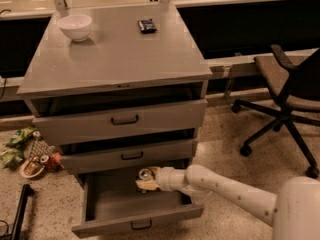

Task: Pick pepsi can from bottom drawer and place on counter

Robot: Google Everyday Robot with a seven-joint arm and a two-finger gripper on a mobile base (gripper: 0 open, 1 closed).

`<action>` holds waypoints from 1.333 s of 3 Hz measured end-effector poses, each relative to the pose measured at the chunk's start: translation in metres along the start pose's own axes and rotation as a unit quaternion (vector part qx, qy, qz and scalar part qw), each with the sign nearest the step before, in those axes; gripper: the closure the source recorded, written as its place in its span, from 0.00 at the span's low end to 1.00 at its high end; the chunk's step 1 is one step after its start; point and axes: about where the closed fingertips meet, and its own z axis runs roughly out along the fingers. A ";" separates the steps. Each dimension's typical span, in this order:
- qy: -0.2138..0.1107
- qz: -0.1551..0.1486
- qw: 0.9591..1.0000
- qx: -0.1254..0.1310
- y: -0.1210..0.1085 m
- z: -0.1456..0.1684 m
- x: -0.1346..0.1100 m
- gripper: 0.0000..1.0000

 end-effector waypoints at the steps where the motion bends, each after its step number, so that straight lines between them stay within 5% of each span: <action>1: 0.004 0.018 0.999 -0.040 0.005 -0.043 -0.017 1.00; 2: 0.005 0.017 0.998 -0.065 0.018 -0.044 -0.019 1.00; 4: -0.022 -0.038 0.998 -0.049 0.037 -0.088 -0.079 1.00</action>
Offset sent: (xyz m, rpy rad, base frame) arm -0.0109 -0.0247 0.0299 0.0273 0.0524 0.0489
